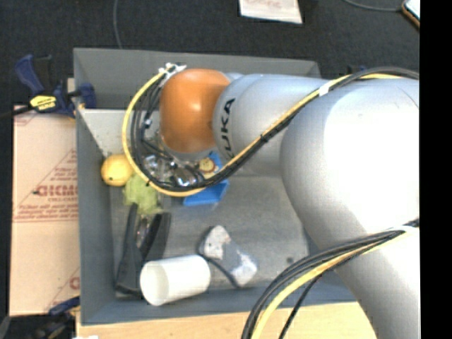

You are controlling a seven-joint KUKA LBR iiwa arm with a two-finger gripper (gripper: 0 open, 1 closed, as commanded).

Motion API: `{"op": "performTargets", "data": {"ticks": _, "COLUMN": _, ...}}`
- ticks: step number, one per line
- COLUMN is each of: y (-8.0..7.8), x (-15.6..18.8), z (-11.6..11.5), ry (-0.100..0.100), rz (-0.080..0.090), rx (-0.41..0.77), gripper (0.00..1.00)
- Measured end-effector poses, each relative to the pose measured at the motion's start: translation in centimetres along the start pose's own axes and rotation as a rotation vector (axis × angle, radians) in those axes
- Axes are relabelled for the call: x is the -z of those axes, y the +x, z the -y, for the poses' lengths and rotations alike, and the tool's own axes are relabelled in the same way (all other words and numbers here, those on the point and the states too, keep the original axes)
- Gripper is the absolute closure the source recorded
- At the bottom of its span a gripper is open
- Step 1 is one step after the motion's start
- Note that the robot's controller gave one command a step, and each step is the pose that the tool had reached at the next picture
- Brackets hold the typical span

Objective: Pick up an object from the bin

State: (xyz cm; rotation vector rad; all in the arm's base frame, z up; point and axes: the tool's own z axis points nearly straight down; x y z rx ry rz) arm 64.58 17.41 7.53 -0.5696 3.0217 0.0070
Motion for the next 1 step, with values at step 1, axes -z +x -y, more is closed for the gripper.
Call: {"op": "performTargets", "data": {"ticks": 1, "y": 1.65, "x": 9.94, "z": -0.08, "ry": 0.003, "rz": 0.000, "rx": 0.013, "gripper": 1.00}}
